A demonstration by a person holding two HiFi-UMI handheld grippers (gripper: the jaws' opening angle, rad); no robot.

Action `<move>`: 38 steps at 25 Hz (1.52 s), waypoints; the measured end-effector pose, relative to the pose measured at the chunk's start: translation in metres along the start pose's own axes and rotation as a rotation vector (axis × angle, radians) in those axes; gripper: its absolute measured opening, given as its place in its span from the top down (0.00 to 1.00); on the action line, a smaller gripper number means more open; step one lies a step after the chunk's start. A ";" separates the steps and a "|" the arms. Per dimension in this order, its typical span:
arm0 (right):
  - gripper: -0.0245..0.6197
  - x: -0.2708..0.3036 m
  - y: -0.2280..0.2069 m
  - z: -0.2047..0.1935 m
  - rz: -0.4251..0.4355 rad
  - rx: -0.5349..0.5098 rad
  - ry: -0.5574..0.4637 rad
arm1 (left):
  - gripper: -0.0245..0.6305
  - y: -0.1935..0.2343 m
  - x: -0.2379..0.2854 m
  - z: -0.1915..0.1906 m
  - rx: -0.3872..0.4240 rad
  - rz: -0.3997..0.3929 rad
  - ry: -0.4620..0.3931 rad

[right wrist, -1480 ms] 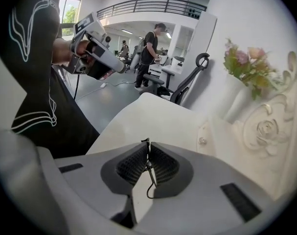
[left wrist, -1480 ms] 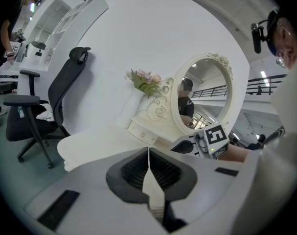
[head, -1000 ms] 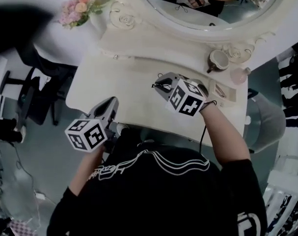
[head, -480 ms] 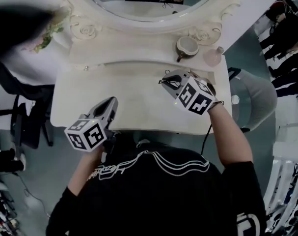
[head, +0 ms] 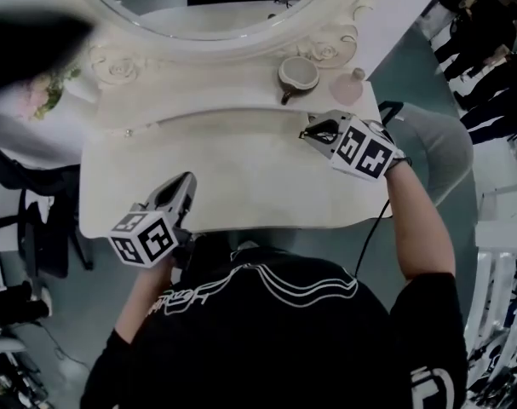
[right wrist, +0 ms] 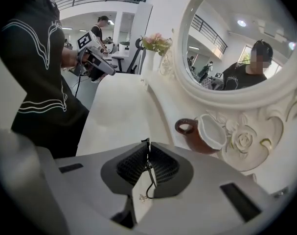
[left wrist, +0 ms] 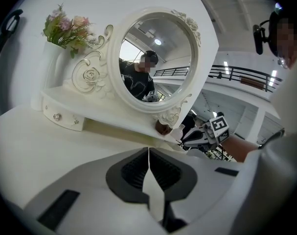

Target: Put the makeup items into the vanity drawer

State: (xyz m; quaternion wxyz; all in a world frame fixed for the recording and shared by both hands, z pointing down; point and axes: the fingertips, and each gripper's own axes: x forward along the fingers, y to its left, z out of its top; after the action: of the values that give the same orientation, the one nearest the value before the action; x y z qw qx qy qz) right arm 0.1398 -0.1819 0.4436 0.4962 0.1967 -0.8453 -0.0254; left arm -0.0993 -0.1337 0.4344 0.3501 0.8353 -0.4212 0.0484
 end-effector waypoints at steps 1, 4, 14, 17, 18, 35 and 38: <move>0.90 0.001 -0.003 -0.006 0.016 -0.002 0.013 | 0.92 0.002 0.001 0.000 0.000 0.005 0.002; 0.90 0.005 -0.011 -0.022 0.069 -0.003 0.050 | 0.92 0.006 0.005 -0.003 -0.003 0.021 0.017; 0.90 0.028 -0.036 -0.072 0.141 0.068 0.171 | 0.92 0.002 0.019 0.007 0.032 0.026 0.053; 0.89 0.037 -0.042 -0.087 0.101 0.054 0.223 | 0.92 0.008 0.020 0.009 0.028 0.039 0.059; 0.89 0.039 -0.042 -0.090 0.093 0.048 0.235 | 0.92 0.010 0.021 0.009 0.024 0.041 0.060; 0.62 0.000 -0.038 -0.055 -0.026 0.338 -0.122 | 0.92 -0.006 0.039 0.017 0.039 -0.012 0.064; 0.62 -0.016 -0.028 -0.038 -0.073 0.423 -0.267 | 0.92 -0.018 0.046 0.016 0.047 -0.039 0.064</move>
State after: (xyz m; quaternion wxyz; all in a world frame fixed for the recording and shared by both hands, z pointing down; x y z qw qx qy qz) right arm 0.1873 -0.1956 0.4425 0.3265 0.3215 -0.8822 0.1083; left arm -0.0603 -0.1674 0.4294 0.3444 0.8494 -0.3921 0.0781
